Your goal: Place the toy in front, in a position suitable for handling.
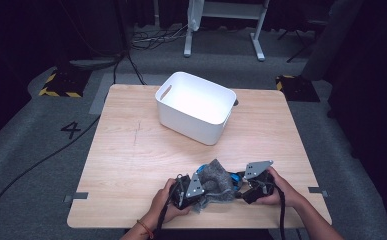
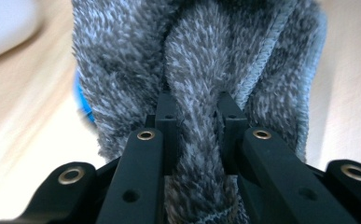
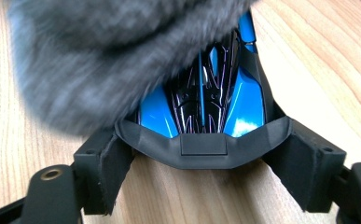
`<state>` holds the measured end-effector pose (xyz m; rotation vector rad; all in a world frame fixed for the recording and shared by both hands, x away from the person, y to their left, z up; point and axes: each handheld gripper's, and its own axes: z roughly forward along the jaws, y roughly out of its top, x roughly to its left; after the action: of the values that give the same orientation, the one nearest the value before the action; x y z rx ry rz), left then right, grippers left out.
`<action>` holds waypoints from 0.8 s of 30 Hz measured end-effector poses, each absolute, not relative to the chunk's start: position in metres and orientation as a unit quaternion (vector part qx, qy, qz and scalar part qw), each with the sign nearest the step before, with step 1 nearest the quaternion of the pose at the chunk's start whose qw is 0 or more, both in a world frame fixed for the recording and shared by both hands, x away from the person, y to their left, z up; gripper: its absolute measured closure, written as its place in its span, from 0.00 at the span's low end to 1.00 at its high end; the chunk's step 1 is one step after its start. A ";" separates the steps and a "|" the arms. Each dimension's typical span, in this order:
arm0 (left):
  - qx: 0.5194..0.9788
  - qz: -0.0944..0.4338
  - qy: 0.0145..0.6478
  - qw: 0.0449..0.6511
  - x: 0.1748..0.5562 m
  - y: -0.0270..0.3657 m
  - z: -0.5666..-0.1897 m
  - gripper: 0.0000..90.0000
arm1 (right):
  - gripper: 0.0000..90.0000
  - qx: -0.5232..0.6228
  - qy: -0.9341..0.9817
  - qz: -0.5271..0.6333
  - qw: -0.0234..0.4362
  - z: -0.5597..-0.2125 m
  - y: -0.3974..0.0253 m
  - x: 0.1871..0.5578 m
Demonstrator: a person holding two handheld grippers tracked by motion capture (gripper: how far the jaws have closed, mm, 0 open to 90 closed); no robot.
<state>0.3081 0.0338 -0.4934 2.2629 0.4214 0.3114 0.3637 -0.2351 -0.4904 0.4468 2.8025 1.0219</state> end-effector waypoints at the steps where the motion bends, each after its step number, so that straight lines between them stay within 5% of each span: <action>1: 0.896 0.125 0.160 0.395 0.307 0.029 -0.493 0.84 | 0.28 0.146 0.927 0.338 0.065 -0.491 -0.235 0.364; 14: 0.916 0.153 0.150 0.339 0.309 0.041 -0.495 0.85 | 0.29 0.144 0.924 0.349 0.063 -0.494 -0.236 0.365; 24: 0.882 0.188 0.273 0.334 0.333 0.116 -0.495 0.85 | 0.29 0.143 0.923 0.352 0.059 -0.494 -0.237 0.366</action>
<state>0.3332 0.1165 -0.4950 2.3033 0.7131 0.4905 0.3660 -0.2374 -0.4941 0.4325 2.7957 1.0644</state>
